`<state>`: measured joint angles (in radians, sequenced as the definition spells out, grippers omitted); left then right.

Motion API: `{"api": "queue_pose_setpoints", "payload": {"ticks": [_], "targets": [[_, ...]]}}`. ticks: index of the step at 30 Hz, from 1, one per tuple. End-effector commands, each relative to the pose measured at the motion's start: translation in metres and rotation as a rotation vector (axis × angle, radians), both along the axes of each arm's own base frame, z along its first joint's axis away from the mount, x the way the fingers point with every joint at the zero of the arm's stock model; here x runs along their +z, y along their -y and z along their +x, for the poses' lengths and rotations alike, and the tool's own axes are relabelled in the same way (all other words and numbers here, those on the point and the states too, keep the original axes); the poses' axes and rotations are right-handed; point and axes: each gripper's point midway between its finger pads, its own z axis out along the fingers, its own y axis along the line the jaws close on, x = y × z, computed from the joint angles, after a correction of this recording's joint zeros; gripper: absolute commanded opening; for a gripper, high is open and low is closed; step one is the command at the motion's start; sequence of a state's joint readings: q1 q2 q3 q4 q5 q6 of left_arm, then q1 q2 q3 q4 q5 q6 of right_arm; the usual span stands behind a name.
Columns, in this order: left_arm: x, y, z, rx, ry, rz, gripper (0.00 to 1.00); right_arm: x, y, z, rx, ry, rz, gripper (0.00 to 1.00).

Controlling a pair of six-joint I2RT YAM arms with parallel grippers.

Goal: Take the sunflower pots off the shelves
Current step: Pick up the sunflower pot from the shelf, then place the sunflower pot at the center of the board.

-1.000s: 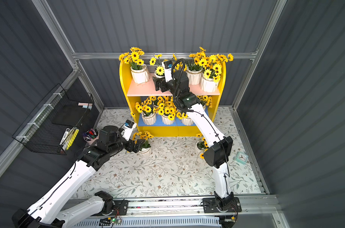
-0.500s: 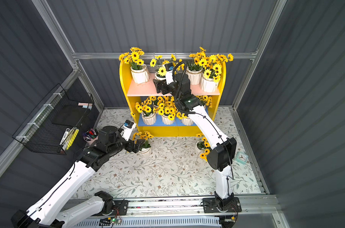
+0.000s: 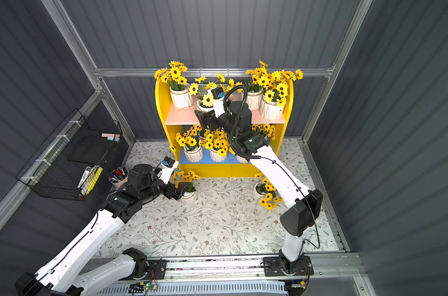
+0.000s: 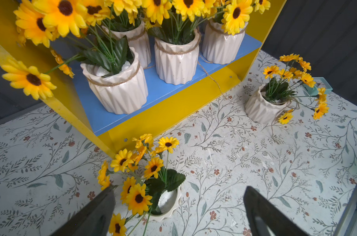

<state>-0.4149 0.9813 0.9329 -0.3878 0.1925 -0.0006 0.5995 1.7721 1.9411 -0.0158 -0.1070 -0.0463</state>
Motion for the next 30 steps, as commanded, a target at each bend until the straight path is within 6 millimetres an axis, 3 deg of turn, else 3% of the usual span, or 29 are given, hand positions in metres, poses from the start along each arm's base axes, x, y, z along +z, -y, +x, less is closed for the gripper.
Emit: {"api": "queue_pose_setpoints", "payload": {"ticks": [1,7,12,18,20,27,30], "targets": [[0.003,0.003,0.001,-0.012,0.010,-0.035,0.99,0.065,0.020,-0.030,-0.001,0.185,0.093,0.00],[0.002,0.004,0.001,-0.018,0.007,-0.037,0.99,0.060,0.026,-0.058,0.015,0.186,0.089,0.00],[0.000,0.003,0.004,-0.002,0.013,-0.038,0.99,0.035,0.031,-0.097,0.002,0.201,0.051,0.00],[-0.006,-0.003,0.004,0.043,0.015,-0.039,1.00,-0.034,0.033,-0.143,-0.004,0.195,-0.013,0.00],[-0.010,-0.007,0.004,0.068,0.013,-0.024,0.99,-0.053,0.042,-0.159,-0.012,0.181,0.004,0.00],[-0.012,-0.019,0.005,0.141,0.062,0.033,0.99,-0.149,0.047,-0.171,-0.024,0.070,-0.003,0.00],[-0.012,-0.035,0.009,0.232,0.089,0.068,0.99,-0.184,0.043,-0.171,-0.026,0.037,-0.017,0.00]]}}
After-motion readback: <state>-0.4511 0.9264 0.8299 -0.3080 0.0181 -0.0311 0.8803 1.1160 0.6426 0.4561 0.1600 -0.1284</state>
